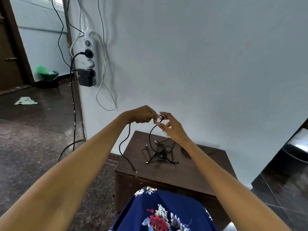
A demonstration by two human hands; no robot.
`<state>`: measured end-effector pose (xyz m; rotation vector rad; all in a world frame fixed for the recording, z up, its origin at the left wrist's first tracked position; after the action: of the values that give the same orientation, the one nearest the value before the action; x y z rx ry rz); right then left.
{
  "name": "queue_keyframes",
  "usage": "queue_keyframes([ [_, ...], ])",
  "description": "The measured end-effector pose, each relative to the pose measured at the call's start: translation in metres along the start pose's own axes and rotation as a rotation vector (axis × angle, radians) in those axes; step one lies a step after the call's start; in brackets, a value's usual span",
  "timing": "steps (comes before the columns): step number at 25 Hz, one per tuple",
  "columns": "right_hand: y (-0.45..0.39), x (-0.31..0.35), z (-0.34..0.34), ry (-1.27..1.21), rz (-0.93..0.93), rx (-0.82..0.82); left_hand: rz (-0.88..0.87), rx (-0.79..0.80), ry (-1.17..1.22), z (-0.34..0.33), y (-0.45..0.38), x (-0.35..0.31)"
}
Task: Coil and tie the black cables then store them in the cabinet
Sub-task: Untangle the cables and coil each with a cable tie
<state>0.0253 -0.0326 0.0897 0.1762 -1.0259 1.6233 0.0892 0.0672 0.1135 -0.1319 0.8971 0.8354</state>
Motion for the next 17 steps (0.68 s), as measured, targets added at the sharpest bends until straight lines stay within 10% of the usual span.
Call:
queue_keyframes([
  [2, -0.011, 0.018, -0.004, 0.053, 0.022, 0.052, 0.014, -0.011, -0.007, 0.001, 0.006, -0.001],
  [9, 0.018, -0.032, 0.068, -0.212, -0.474, -0.513, 0.062, -0.086, 0.415, 0.027, 0.033, 0.045],
  [13, 0.035, -0.050, 0.075, 0.237, -0.609, -0.229, 0.082, -0.045, 0.376, 0.008, 0.037, 0.057],
  [17, 0.007, 0.006, 0.024, 0.568, -0.057, 0.178, 0.090, -0.059, 0.295, -0.007, 0.026, 0.041],
])
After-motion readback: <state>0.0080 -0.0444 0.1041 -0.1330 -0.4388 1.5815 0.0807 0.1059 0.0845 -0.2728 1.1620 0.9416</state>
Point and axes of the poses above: each hand's wrist, its own y-axis away from the middle knuckle, its own z-axis out of the back of the hand, x = y × z, the point moved 10 cm from there along -y, towards the middle knuckle, and after that the axes turned 14 degrees about z, right-handed, at the moved point
